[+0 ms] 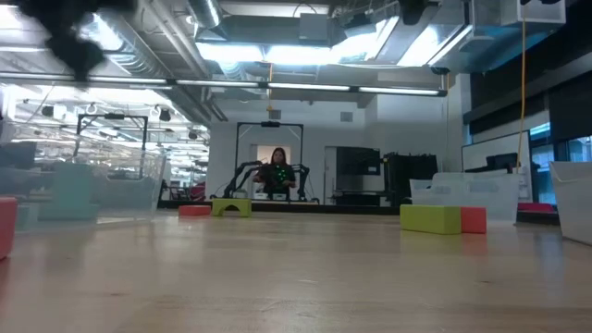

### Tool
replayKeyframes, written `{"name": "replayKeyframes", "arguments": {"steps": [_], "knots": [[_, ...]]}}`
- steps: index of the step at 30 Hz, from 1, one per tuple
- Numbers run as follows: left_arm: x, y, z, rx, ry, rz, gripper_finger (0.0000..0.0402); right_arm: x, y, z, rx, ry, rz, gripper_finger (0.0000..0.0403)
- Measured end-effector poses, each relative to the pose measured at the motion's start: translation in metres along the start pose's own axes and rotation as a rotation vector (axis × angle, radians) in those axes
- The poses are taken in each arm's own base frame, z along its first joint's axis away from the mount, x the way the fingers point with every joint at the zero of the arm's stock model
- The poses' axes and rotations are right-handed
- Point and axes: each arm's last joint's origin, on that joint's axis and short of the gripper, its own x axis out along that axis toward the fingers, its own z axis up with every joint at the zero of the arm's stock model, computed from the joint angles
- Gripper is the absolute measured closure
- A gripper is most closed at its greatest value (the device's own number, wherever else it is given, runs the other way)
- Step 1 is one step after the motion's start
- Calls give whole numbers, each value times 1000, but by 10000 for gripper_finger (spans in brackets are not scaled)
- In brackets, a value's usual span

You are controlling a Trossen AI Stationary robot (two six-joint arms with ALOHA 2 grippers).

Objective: Sort & place blocks by color
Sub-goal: Put the top left green block into the right transparent bin

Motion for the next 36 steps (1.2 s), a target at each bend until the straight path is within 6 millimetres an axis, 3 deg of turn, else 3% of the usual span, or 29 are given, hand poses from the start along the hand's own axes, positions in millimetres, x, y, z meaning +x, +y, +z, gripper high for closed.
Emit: {"name": "replayKeyframes", "arguments": {"steps": [7,11,14,23,36], "knots": [[-82,-5,36,95,-818,-117,183,0,1,3,3,-37,12,34],[-98,1,41,159,-1067,-115,183,0,1,6,4,-69,-25,34],[-93,8,38,163,-1171,-124,183,0,0,6,4,-86,-45,34],[-57,12,38,125,-1164,-142,183,0,-1,4,-94,-52,-53,34],[-48,9,41,151,-1133,-127,183,0,-1,0,-205,-12,-43,34]]}}
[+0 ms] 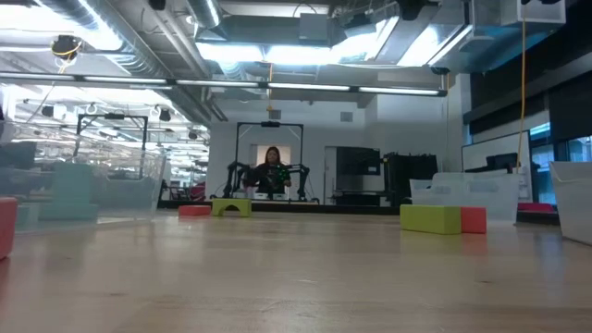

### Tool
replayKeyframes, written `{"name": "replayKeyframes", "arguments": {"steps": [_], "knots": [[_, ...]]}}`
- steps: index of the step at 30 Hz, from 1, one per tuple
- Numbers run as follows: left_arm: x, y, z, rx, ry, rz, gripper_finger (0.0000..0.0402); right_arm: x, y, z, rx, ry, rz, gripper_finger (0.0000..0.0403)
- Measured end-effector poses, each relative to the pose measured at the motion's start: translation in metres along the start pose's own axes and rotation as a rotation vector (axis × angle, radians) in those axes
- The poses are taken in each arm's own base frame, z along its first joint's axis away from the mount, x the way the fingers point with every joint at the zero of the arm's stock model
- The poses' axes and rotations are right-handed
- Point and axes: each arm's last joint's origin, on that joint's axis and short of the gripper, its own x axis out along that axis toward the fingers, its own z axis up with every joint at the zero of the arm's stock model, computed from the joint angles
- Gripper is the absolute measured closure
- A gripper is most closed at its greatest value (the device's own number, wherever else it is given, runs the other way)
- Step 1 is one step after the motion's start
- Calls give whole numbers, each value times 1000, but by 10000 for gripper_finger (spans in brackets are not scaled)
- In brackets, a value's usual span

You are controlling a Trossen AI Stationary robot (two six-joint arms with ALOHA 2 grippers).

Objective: Sort & place blocks by color
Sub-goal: Put the top left green block into the right transparent bin

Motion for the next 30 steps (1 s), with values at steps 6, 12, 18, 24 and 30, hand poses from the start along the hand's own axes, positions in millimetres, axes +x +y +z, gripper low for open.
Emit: {"name": "replayKeyframes", "arguments": {"steps": [6,12,18,24,30], "knots": [[0,0,0,0,0,0,183,0,0,0,-3,0,0,34],[0,0,0,0,1,0,183,0,0,-1,-1,9,-2,34],[3,7,-5,-107,32,110,183,0,0,-1,0,11,-2,34],[32,39,-2,-128,256,232,183,0,0,-1,3,10,-10,34],[65,87,-7,-28,665,298,183,0,0,-1,3,13,-11,34]]}}
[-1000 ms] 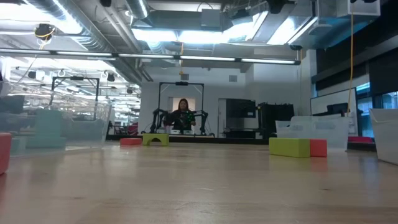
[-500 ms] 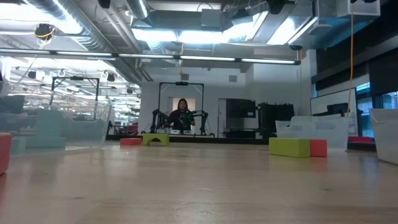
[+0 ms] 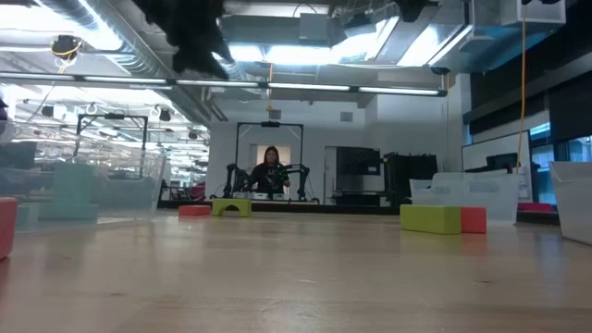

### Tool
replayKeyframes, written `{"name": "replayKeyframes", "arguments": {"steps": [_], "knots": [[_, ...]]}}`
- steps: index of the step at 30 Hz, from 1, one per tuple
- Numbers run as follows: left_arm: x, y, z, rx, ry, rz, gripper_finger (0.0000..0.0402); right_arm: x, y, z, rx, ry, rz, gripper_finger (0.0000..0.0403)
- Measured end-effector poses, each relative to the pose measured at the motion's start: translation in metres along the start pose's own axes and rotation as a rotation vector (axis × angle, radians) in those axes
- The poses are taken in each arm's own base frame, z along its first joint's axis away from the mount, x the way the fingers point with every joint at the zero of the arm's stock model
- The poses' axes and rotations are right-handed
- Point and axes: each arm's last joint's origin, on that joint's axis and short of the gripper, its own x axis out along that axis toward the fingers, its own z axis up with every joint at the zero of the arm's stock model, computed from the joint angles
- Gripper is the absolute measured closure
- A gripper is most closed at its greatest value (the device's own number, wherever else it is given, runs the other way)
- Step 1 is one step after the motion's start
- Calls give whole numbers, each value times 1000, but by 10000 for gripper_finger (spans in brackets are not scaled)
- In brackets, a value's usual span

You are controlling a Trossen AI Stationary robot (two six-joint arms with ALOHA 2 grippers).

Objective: Sort & place blocks by color
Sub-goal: Put the top left green block into the right transparent bin

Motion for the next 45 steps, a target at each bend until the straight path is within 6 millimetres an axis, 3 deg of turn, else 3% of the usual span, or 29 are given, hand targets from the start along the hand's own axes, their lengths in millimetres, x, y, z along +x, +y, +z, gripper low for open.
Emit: {"name": "replayKeyframes", "arguments": {"steps": [8,13,21,28,36,41,45], "knots": [[68,42,-4,202,248,3,183,0,0,-1,66,7,-2,34],[110,60,-24,400,395,-27,183,0,0,-1,78,8,-2,34],[157,81,-52,436,524,-44,184,0,0,-1,79,7,-2,34],[171,87,-59,456,523,-55,185,0,0,-1,79,7,-5,34],[173,88,-66,449,582,-44,189,0,0,-1,78,7,-5,34],[173,88,-66,440,585,-41,218,0,0,-1,77,7,-4,34],[172,85,-67,442,593,-49,265,0,0,-1,77,7,-4,34]]}}
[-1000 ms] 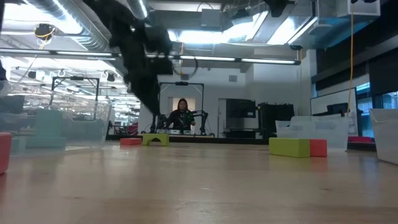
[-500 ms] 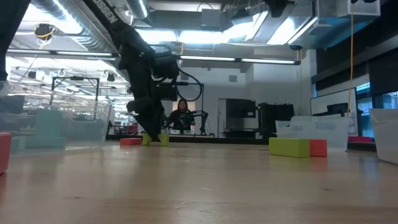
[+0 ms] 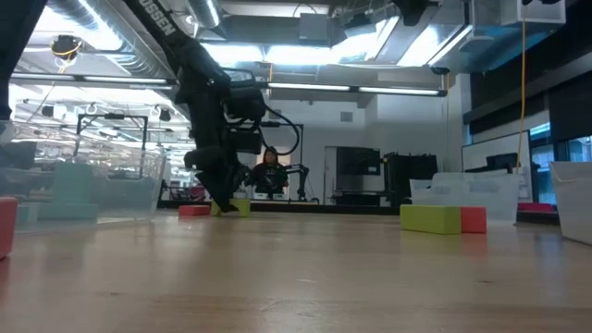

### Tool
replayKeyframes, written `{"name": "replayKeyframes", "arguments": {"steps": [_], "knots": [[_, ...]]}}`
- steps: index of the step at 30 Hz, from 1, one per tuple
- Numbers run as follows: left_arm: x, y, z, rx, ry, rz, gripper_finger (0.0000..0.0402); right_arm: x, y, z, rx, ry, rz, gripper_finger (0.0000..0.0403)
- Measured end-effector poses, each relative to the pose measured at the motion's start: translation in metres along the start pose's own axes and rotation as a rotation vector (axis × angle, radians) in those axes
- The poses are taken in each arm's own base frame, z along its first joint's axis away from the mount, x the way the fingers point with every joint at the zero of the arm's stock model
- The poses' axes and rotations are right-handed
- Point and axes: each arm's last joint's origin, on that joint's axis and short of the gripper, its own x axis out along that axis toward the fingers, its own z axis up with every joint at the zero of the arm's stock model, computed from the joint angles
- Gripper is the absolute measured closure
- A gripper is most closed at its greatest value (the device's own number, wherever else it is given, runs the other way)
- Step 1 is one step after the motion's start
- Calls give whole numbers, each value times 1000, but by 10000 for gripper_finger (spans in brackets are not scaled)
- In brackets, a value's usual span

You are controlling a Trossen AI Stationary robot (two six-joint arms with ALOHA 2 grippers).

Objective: Sort & place blocks by color
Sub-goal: Put the top left green block into the right transparent bin

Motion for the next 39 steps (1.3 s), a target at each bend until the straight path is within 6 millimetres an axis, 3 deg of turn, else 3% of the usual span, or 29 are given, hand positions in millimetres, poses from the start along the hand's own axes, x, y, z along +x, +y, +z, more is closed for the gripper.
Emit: {"name": "replayKeyframes", "arguments": {"steps": [5,11,15,18,22,27,30,34,39], "knots": [[-19,-6,2,-22,-26,-7,280,0,0,0,-1,0,0,34],[-84,-15,14,-176,-293,-16,280,0,0,0,-1,-2,3,34],[-125,-45,18,-227,-596,-25,280,0,0,0,16,-8,-20,34],[-142,-75,13,-285,-811,-35,280,0,-1,0,25,-16,-54,34],[-149,-114,4,-340,-1049,-87,280,0,-2,0,29,-16,-56,34],[-146,-150,4,-329,-1051,-56,280,6,-6,-6,101,6,-79,34],[-152,-155,13,-359,-1109,-93,280,18,-7,-16,47,60,-85,34],[-156,-158,23,-371,-1081,-154,280,39,3,-14,-151,127,-44,34],[-154,-159,30,-509,-1021,-385,280,62,9,-11,-482,329,-213,34]]}}
